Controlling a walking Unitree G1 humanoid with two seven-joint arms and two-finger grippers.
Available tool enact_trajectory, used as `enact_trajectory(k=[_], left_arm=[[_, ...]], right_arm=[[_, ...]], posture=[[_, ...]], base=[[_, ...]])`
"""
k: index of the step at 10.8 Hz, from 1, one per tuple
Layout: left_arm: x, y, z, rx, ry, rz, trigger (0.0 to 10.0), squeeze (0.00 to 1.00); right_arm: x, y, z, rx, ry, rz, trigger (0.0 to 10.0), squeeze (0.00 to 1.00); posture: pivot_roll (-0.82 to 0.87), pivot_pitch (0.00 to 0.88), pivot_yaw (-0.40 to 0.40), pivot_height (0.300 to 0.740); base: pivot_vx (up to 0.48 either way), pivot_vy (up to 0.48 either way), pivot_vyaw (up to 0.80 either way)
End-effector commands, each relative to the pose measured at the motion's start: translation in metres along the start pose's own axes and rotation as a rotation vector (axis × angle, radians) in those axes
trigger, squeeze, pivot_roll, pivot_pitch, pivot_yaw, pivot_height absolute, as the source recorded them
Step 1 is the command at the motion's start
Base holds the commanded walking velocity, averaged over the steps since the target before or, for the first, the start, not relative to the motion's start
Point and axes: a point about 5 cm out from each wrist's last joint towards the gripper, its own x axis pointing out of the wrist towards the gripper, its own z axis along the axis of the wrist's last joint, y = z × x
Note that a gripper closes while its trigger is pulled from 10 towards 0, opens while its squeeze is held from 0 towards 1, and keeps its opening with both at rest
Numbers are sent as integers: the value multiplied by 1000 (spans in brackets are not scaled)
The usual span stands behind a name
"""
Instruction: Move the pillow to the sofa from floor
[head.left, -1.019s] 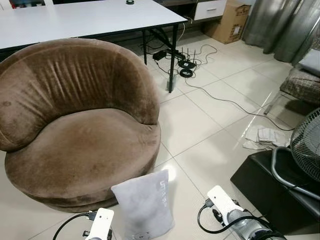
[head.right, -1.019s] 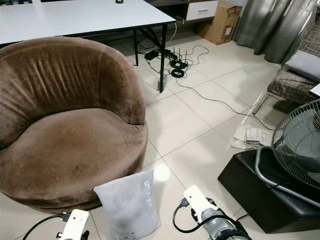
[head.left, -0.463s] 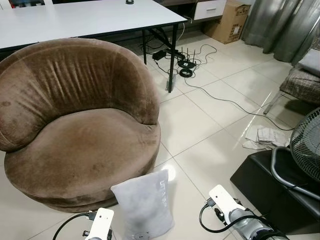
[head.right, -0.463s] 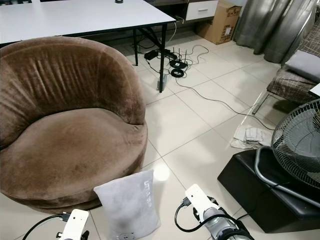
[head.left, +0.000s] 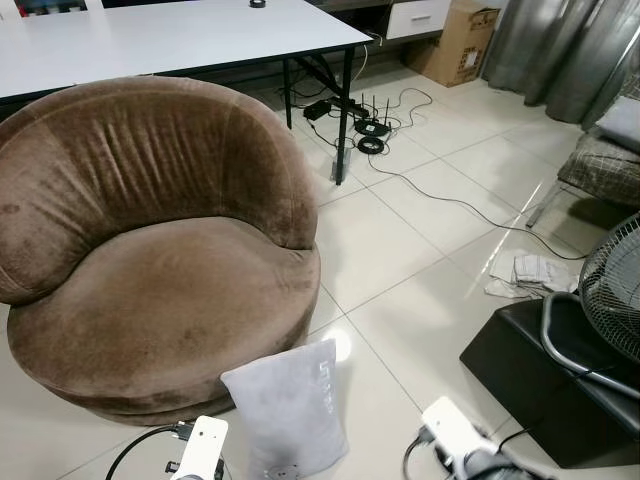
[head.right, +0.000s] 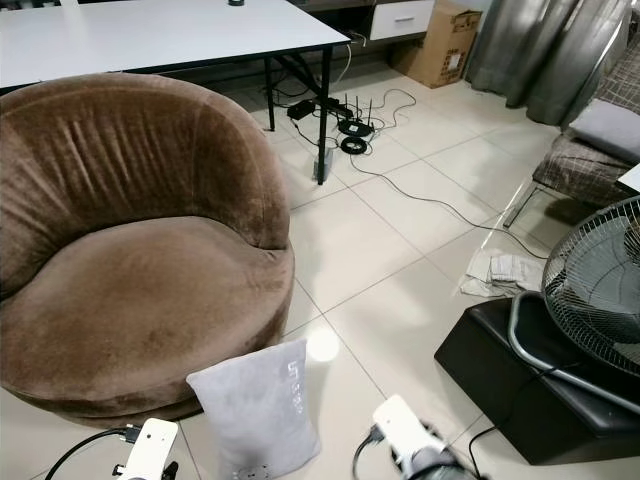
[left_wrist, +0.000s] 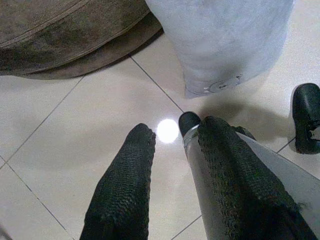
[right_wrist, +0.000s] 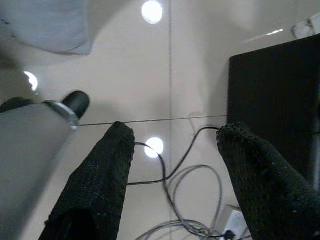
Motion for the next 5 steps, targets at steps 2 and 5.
enact_trajectory(k=[2, 5], left_arm=[[-1, -5, -9, 21, 35, -18, 10000, 0], [-1, -5, -9, 21, 35, -18, 10000, 0]], right_arm=[[-1, 9, -3, -8, -7, 4, 10000, 0], [-1, 9, -3, -8, -7, 4, 10000, 0]], posture=[[14, 0, -59, 740], [14, 0, -59, 740]], base=[[0, 0, 0], [0, 0, 0]])
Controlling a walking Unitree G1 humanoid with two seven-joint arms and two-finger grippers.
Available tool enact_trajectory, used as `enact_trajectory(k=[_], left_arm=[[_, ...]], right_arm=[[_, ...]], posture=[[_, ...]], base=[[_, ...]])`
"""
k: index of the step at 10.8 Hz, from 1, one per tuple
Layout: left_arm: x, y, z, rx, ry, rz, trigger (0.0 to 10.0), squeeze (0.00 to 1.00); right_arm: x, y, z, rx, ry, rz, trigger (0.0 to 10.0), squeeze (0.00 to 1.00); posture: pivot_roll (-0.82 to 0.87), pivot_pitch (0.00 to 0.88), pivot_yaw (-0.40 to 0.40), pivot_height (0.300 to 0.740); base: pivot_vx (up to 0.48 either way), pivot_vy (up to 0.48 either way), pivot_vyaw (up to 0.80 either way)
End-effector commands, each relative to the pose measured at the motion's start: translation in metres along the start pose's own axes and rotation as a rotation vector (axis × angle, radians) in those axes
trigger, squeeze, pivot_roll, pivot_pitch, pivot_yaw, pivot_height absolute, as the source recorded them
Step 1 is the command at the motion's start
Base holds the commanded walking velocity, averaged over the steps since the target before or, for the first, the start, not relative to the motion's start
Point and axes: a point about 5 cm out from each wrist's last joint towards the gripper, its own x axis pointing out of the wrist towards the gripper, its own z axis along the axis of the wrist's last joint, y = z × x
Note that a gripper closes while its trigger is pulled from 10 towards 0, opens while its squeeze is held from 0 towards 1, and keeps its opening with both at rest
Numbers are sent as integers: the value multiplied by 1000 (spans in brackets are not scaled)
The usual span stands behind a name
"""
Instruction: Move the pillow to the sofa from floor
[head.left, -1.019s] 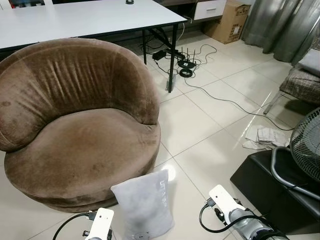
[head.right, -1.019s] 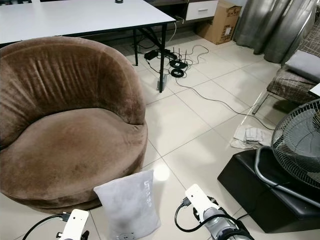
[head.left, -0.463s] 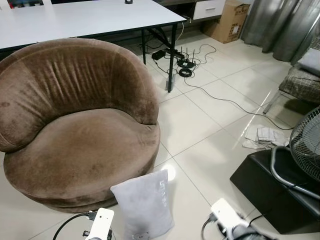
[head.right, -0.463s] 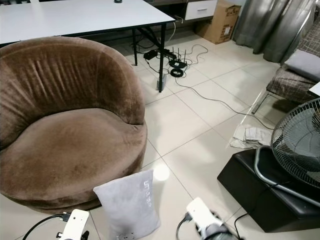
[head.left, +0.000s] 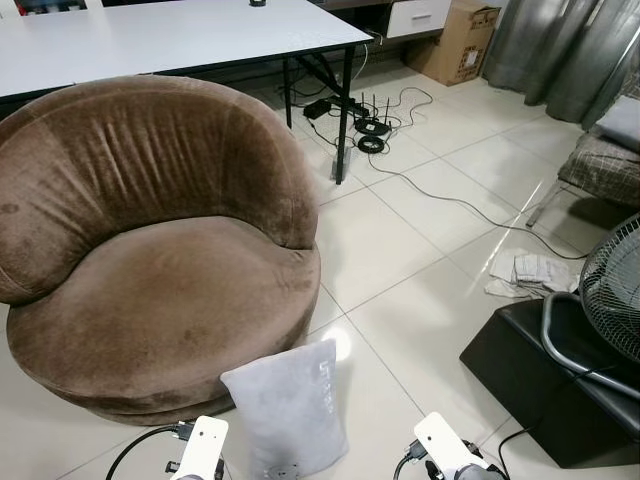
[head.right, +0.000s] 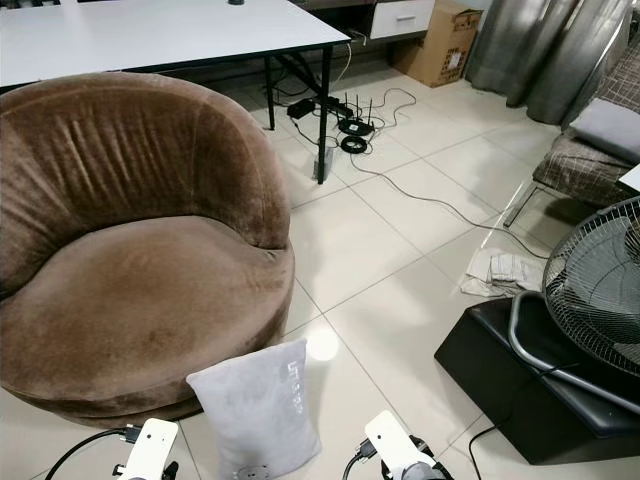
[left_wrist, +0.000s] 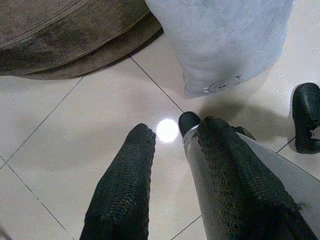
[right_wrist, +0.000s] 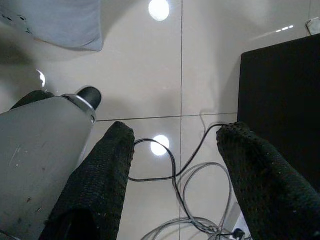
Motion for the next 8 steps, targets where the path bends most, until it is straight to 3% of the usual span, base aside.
enact_trajectory(k=[1, 7, 8], left_arm=[[-1, -5, -9, 20, 36, -18, 10000, 0], [-1, -5, -9, 20, 36, -18, 10000, 0], [-1, 0, -7, 30, 34, -16, 10000, 0]], right_arm=[[0, -3, 2, -13, -14, -12, 10000, 0], [0, -3, 2, -13, -14, -12, 10000, 0], [1, 0, 10, 24, -48, -33, 10000, 0]], posture=[[14, 0, -59, 740], [14, 0, -59, 740], [-7, 0, -39, 740]], base=[[0, 0, 0], [0, 0, 0], [0, 0, 0]])
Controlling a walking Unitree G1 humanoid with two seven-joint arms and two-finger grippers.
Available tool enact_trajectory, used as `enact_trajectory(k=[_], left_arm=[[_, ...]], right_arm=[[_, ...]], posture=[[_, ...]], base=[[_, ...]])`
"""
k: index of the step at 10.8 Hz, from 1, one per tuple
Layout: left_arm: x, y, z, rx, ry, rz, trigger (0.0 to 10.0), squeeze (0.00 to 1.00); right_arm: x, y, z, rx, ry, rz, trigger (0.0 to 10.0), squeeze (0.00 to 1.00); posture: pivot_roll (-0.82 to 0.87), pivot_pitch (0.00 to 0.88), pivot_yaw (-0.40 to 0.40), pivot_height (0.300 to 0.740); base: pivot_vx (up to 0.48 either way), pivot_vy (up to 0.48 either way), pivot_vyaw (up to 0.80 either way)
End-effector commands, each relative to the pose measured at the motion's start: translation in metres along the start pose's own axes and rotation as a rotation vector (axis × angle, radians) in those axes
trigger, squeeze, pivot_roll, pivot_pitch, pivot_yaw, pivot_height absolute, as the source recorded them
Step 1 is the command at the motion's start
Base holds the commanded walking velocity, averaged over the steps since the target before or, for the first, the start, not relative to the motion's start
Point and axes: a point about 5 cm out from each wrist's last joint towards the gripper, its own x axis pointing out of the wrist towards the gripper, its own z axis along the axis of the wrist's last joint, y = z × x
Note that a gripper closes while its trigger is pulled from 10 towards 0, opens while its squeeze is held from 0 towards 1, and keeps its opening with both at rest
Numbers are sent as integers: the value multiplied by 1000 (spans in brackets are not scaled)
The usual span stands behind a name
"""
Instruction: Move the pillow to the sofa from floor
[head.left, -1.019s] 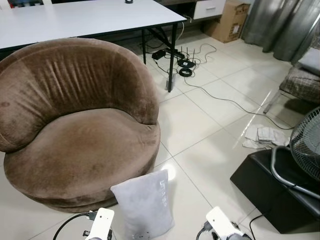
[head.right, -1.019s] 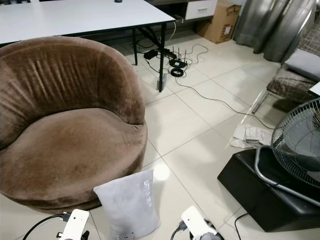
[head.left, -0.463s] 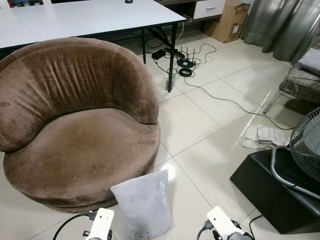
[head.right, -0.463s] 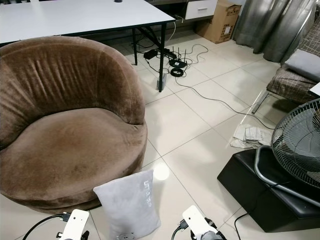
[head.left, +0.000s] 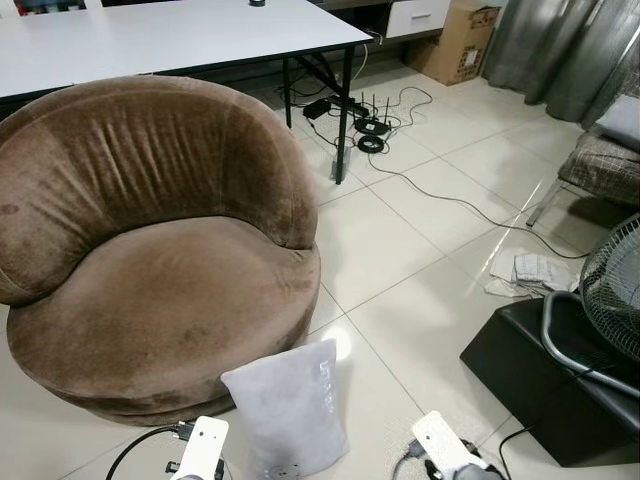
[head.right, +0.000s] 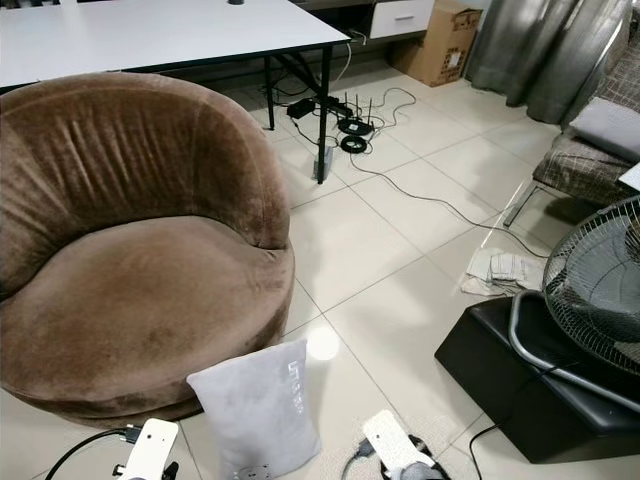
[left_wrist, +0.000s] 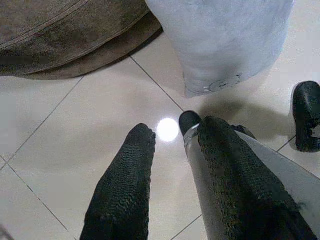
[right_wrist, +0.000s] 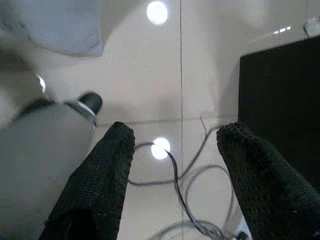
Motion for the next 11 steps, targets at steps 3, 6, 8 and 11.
enact_trajectory(k=[3, 6, 8, 11], left_arm=[[-1, 0, -5, 39, 27, -12, 10000, 0], [-1, 0, -3, -34, -36, 12, 10000, 0], [-3, 0, 9, -37, -171, 19, 10000, 0], [0, -6, 48, -29, -282, 28, 10000, 0]], right_arm=[[2, -18, 28, 48, -137, -91, 10000, 0], [3, -55, 44, 64, -151, -127, 10000, 0], [2, -86, 57, 65, -154, -150, 10000, 0], [3, -82, 52, 110, -116, -129, 10000, 0]], posture=[[-18, 0, -33, 740], [-17, 0, -31, 740], [-8, 0, -35, 740], [-8, 0, -38, 740]], base=[[0, 0, 0], [0, 0, 0], [0, 0, 0], [0, 0, 0]])
